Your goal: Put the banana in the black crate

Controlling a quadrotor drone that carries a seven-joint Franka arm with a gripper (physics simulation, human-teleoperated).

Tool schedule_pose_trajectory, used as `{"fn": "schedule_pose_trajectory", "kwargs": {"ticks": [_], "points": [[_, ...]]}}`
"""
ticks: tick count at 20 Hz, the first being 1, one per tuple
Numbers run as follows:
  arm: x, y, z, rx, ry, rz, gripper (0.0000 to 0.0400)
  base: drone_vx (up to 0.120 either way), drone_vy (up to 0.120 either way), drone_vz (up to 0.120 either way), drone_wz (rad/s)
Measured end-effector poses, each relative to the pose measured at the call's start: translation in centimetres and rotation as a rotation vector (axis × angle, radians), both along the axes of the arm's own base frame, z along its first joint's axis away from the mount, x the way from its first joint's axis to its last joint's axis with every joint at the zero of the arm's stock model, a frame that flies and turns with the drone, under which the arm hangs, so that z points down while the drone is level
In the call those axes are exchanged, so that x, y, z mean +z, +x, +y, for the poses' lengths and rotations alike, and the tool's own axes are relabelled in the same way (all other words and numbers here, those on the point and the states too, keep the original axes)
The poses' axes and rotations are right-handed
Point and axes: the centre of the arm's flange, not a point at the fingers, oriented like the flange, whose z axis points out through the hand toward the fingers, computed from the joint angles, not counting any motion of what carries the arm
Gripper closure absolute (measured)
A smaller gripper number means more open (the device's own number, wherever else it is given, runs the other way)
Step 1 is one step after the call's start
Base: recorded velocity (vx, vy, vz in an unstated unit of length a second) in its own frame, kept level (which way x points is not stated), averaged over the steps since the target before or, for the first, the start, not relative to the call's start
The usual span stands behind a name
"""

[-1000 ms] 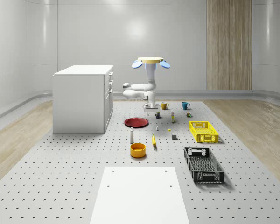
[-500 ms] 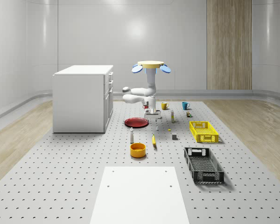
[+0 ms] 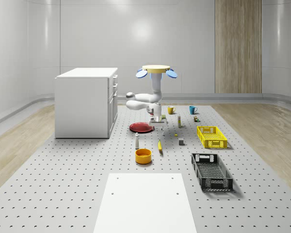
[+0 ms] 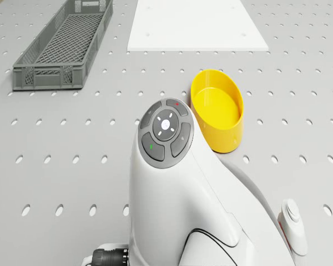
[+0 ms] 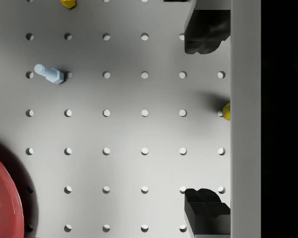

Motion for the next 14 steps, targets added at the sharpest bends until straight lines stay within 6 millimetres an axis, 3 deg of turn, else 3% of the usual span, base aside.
{"fn": "schedule_pose_trajectory", "kwargs": {"ticks": [1,9,14], "points": [[0.0,0.0,0.0,0.0,0.0,0.0,0.0,0.12,0.0,-0.12,0.0],[0.0,0.0,0.0,0.0,0.0,0.0,0.0,0.12,0.02,0.0,0.0],[0.0,0.0,0.0,0.0,0.0,0.0,0.0,0.12,0.0,-0.12,0.0]]}}
